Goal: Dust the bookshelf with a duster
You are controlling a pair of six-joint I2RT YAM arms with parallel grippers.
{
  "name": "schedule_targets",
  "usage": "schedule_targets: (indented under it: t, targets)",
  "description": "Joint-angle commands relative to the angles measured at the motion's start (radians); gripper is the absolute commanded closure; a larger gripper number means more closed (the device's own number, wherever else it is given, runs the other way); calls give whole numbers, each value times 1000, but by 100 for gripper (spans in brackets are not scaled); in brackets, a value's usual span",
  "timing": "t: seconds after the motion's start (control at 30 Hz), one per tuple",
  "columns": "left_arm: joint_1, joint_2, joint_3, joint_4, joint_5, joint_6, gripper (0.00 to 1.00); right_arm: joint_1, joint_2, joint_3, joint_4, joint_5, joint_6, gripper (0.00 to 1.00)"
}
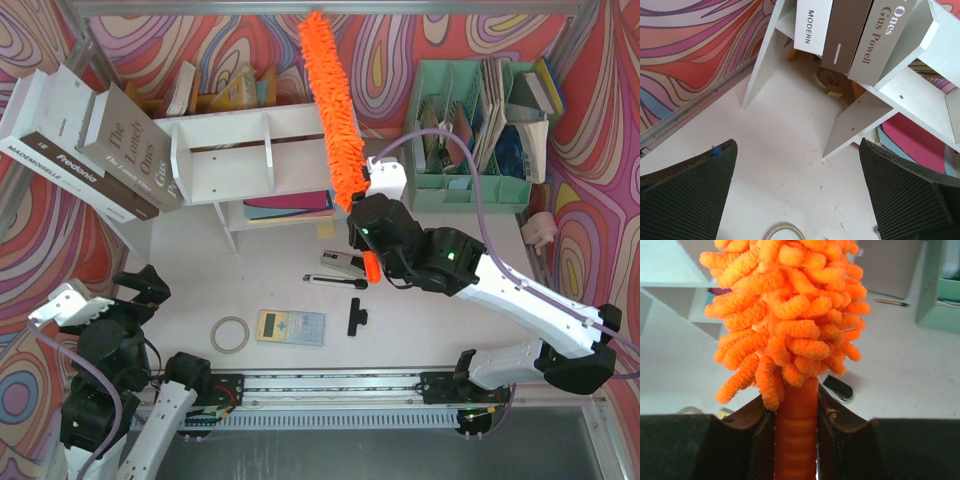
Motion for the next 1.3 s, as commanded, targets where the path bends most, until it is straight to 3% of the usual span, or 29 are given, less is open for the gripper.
schedule_targets:
  t: [0.0, 0.07, 0.3, 0.6, 0.93, 1.27]
  targets:
    - [4, 9, -12, 5, 10, 5, 1, -1, 18, 12, 152, -143, -77, 100]
    - [6, 12, -11, 5, 12, 6, 1, 28, 48, 28, 174, -197, -94, 100]
    - [8, 5, -12, 3, 9, 4, 2, 197, 125, 130, 150, -163, -167, 100]
    - [8, 3, -13, 5, 14, 5, 2, 346, 123, 53, 54, -128, -71, 100]
    - [8, -7, -13, 5, 13, 3, 1, 361, 22, -155, 95, -117, 108, 100]
    - [8, -12, -12, 0, 11, 2, 1, 366, 43, -248, 211, -249, 72, 100]
